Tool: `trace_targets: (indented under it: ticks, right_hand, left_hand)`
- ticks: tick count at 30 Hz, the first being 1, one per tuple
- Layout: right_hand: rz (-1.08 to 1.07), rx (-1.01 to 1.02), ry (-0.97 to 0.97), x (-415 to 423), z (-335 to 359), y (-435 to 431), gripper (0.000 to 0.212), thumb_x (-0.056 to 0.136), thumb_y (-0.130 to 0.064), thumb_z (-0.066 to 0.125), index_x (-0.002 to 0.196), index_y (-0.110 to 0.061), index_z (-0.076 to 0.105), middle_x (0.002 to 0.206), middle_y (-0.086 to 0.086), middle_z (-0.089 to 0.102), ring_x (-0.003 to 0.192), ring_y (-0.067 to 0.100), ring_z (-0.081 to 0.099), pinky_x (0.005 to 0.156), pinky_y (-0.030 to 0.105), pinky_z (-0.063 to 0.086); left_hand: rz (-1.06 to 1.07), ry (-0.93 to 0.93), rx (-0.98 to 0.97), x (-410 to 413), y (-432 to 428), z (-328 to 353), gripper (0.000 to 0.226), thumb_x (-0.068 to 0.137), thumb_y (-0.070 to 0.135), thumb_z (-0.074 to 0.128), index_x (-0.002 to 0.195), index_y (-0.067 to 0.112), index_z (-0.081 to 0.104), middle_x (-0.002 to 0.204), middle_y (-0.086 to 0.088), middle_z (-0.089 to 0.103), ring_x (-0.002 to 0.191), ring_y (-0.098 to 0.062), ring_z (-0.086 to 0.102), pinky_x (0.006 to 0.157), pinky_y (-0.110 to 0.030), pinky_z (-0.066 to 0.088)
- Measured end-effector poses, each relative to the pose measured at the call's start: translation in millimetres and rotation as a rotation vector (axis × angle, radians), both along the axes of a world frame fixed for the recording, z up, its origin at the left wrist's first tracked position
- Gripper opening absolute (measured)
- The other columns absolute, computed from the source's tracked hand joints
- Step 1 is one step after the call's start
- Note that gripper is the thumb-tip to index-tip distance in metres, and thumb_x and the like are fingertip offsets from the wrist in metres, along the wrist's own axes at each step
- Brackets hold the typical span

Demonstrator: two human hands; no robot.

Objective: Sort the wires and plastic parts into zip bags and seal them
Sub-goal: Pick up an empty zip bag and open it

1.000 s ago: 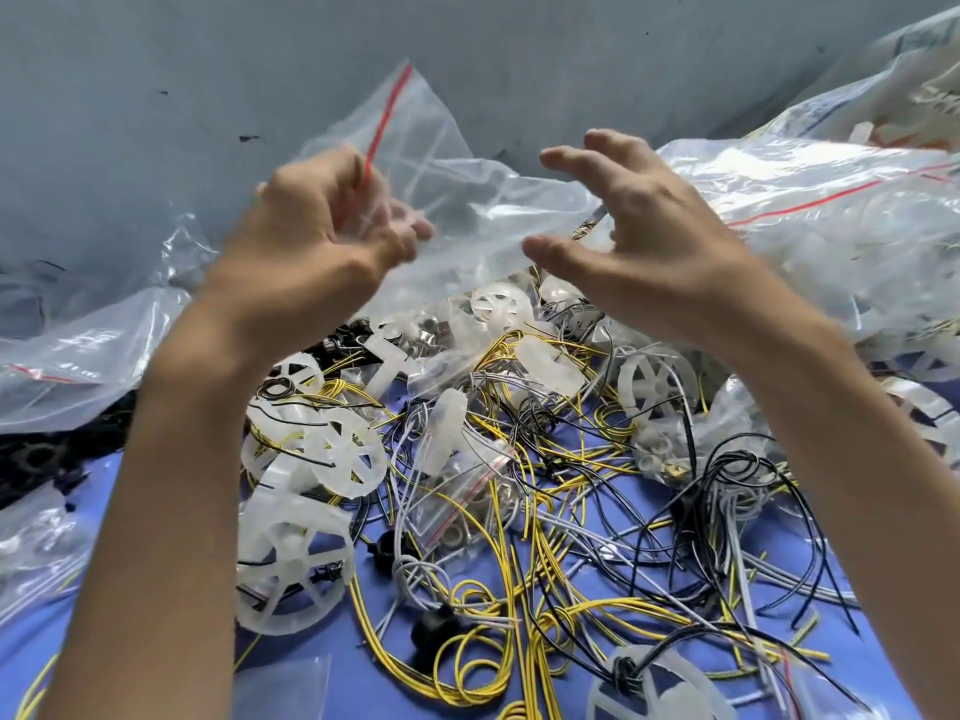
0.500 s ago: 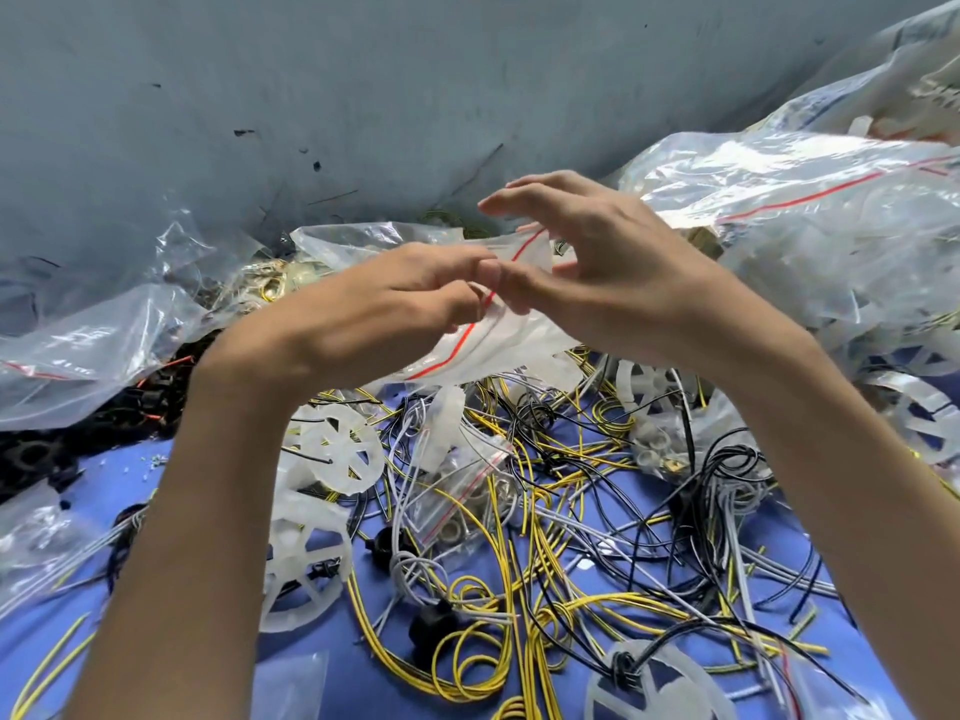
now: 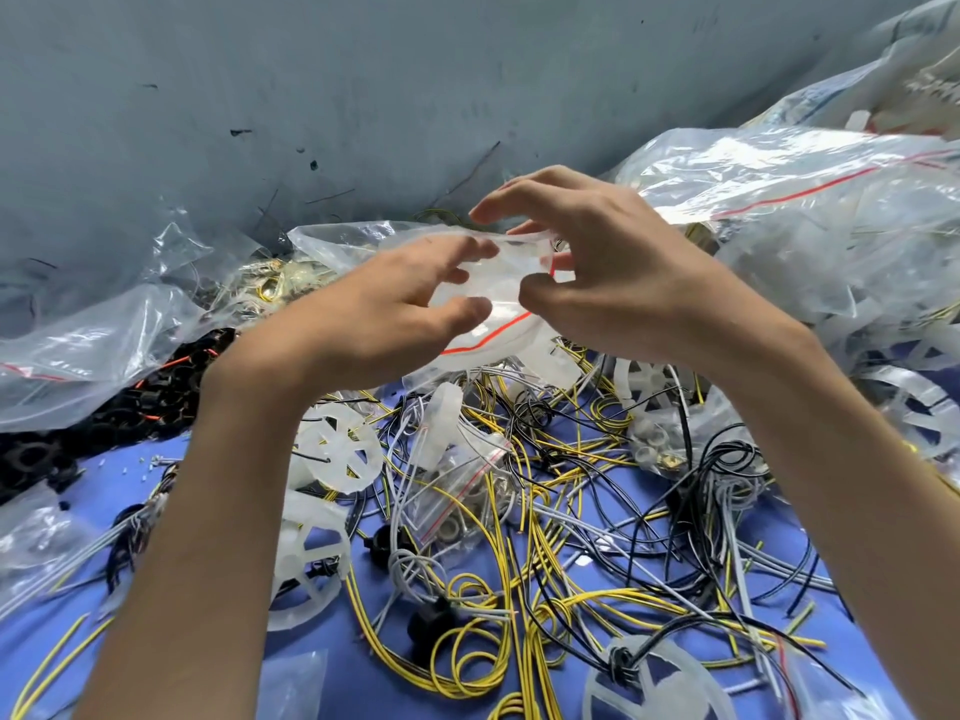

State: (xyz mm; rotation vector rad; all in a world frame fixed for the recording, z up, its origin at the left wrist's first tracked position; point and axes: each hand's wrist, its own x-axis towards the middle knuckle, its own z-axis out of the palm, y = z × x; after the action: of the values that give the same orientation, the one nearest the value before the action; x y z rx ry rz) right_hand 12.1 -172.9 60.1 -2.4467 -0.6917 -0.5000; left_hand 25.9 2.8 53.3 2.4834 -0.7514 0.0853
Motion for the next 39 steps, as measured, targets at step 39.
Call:
trace_targets:
  ticks: [39]
  right_hand:
    - [-0.115, 0.061, -0.067, 5.4, -6.7, 1.1, 0.031, 0.077, -0.006, 0.056, 0.103, -0.016, 0.069, 0.092, -0.003, 0.07, 0.086, 0.009, 0.063, 0.071, 0.015, 0.045]
  left_hand:
    - [0.101, -0.289, -0.201, -10.8, 3.5, 11.2, 0.014, 0.093, 0.016, 0.058, 0.098, 0.02, 0.07, 0.088, 0.011, 0.07, 0.076, 0.002, 0.062, 0.077, -0.019, 0.049]
